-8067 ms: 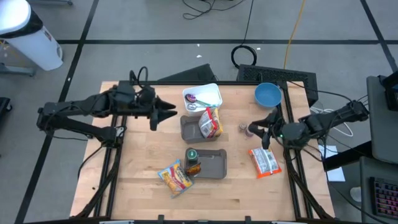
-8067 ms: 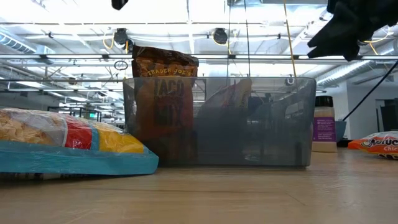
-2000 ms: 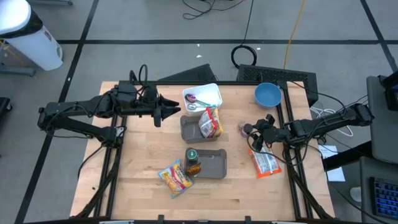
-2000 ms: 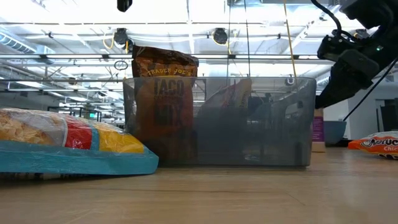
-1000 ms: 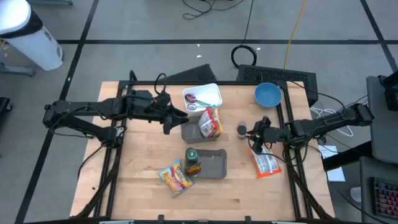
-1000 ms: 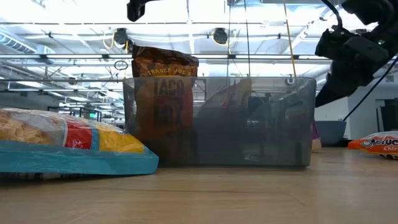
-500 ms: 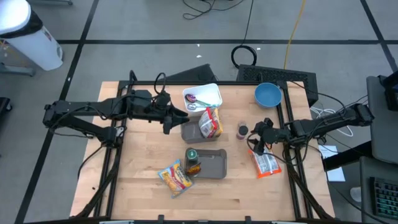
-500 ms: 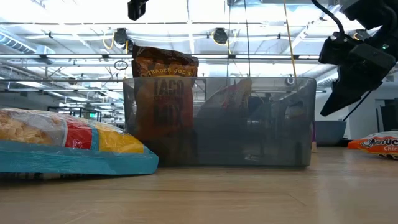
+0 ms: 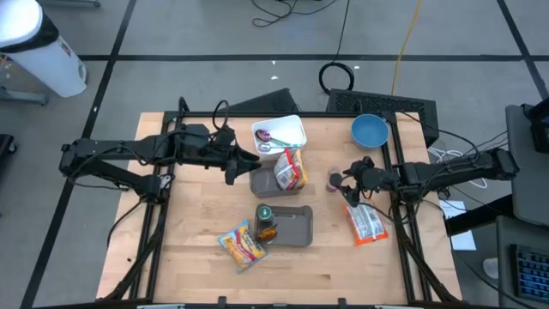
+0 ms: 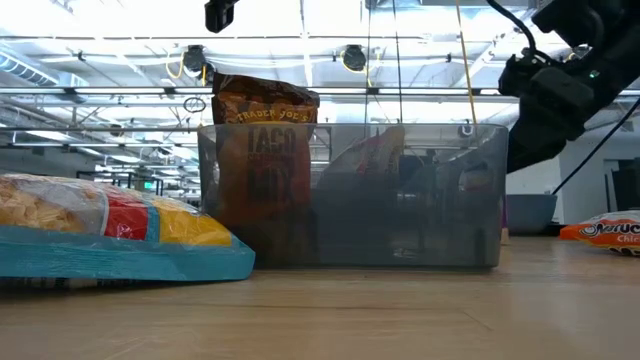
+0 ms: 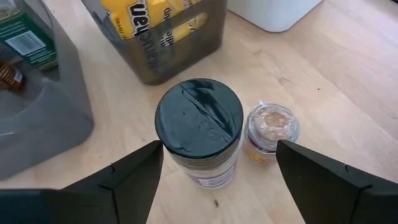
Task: Pick & Place Food Item
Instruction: Put the black seasoning bottle into the bottom black bin
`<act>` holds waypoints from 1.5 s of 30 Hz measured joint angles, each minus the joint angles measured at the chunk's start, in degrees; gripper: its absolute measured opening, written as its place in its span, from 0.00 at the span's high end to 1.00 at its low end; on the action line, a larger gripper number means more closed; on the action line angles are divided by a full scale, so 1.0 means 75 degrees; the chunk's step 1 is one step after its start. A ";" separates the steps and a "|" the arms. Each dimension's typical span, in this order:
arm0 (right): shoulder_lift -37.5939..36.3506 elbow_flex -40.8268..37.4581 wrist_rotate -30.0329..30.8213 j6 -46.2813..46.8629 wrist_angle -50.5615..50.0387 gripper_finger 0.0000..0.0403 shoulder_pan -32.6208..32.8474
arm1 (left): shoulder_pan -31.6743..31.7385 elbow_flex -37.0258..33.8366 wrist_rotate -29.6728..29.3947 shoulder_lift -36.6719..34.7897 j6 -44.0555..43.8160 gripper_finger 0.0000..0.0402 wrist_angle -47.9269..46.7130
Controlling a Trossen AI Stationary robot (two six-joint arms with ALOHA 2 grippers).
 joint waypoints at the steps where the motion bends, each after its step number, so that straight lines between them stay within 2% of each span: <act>1: 0.0000 0.0000 0.0000 0.0000 0.0000 0.23 -0.0018 | 0.0000 0.0000 0.0002 0.0000 -0.0018 0.55 0.0000; 4: 0.0000 -0.0049 0.0000 0.0002 0.0119 0.23 -0.0015 | 0.0000 0.0000 0.0002 0.0000 -0.0030 0.55 0.0000; 11: 0.0003 -0.0740 -0.0196 0.0201 0.1377 0.24 0.0146 | 0.0000 0.0000 0.0003 0.0000 -0.0028 0.55 0.0000; 22: 0.0116 -0.1480 0.0228 0.0324 0.2700 0.24 0.0147 | 0.0044 0.0000 -0.0010 0.0000 -0.0030 0.55 -0.0003; 39: 0.1523 -0.1600 0.0224 -0.0370 0.4242 0.24 0.0147 | 0.0044 0.0000 -0.0208 0.0001 -0.0225 0.55 -0.0003; 45: 0.1793 -0.1600 0.0222 -0.0341 0.4416 0.31 0.0147 | 0.0044 0.0000 -0.0208 0.0000 -0.0264 0.55 -0.0003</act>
